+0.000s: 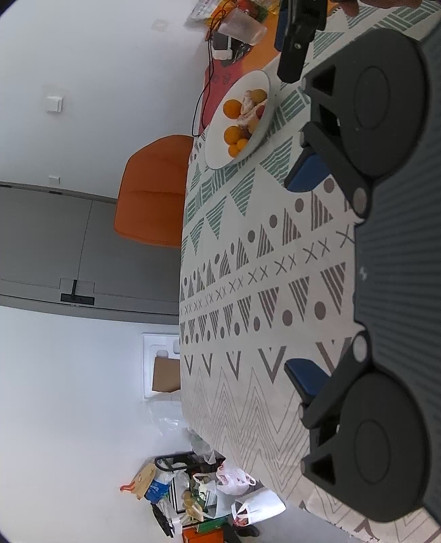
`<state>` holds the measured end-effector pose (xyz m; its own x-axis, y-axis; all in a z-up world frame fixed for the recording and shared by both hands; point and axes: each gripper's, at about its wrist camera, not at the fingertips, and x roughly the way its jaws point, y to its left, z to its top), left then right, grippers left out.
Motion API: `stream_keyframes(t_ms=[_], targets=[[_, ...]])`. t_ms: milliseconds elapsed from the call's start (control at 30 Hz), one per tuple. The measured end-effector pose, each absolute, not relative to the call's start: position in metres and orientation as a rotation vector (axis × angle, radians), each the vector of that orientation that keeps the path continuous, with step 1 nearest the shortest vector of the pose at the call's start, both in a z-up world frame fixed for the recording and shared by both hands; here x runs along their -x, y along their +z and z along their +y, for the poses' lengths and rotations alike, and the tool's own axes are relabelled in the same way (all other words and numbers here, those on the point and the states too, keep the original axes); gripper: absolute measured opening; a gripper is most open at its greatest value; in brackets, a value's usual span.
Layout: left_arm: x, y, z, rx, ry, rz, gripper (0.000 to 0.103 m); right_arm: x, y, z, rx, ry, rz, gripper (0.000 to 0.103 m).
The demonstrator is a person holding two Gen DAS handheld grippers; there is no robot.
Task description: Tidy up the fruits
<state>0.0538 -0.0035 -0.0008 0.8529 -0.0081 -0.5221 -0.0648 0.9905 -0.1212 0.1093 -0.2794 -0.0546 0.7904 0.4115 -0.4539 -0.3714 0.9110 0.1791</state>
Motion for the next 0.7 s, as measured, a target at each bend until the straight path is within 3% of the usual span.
stream_keyframes(t_ms=[700], targets=[[-0.053, -0.0016, -0.0039, 0.131, 0.028, 0.557, 0.103, -0.1067, -0.0556, -0.2693, -0.067, 0.438, 0.508, 0.103]])
